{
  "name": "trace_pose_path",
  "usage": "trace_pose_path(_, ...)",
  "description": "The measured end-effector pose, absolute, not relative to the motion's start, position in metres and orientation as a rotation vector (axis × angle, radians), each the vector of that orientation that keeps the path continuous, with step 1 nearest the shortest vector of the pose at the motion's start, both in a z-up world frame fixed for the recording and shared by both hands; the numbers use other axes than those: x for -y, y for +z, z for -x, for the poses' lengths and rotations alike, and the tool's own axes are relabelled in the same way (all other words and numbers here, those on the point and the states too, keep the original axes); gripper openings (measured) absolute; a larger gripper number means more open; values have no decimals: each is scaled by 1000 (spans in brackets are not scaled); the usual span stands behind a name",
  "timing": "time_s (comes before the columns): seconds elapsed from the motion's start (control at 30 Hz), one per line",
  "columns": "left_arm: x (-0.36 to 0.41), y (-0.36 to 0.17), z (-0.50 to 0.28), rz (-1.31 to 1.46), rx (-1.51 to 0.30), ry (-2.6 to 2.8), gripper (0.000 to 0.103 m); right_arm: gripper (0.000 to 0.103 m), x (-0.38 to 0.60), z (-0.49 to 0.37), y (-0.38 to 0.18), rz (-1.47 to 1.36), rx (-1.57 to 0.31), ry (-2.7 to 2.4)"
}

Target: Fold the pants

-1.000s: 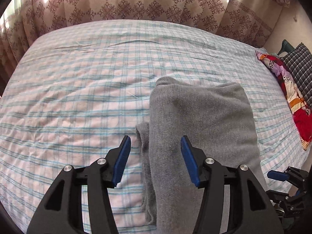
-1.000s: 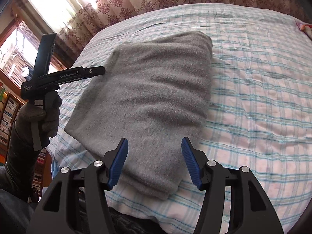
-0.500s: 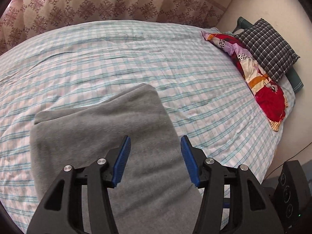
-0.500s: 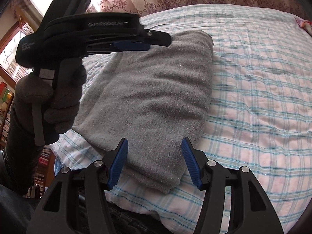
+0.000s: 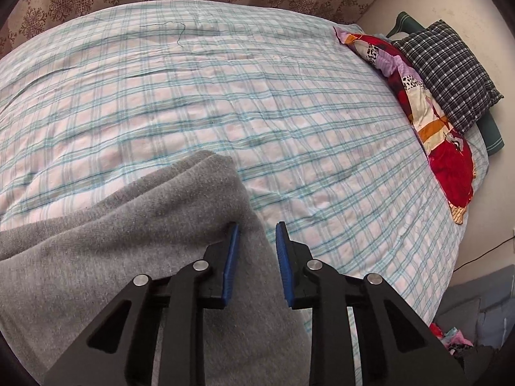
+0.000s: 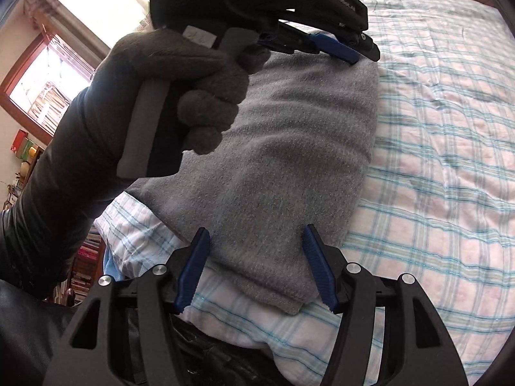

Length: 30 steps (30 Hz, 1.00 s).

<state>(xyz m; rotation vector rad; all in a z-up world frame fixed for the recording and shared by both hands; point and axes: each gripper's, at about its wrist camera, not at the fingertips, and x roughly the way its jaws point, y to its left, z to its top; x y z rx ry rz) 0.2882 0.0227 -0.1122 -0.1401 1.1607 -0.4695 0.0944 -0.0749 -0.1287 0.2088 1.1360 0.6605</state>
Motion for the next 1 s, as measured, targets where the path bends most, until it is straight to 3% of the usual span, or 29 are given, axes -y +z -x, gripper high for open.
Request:
trace_pose_path(0.23,-34,-138,-301,188,-1174,-448,5,62,76,-95,-133,-218,-1151,667)
trace_pose_path(0.47,-43,-126,-295,242,-1156,-460,6,63,77,-99,-125,-213,-1144,667)
trace_pose_path(0.63,-59,-94,-272,194,-1077,-438,46,62,87,-107,-102,-219,-1083,644)
trace_pose_path(0.7,-69,-83,-261,156,-1049,-401,54,62,88,-113,-95,-215,-1054,619)
trace_pose_path(0.9,-115,-69,-224,110,-1035,-307,56,62,85,-142,-93,-205,-1016,547)
trace_pose_path(1.0,-143,-67,-200,96,-1015,-228,66,62,86,-159,-97,-221,-1015,478)
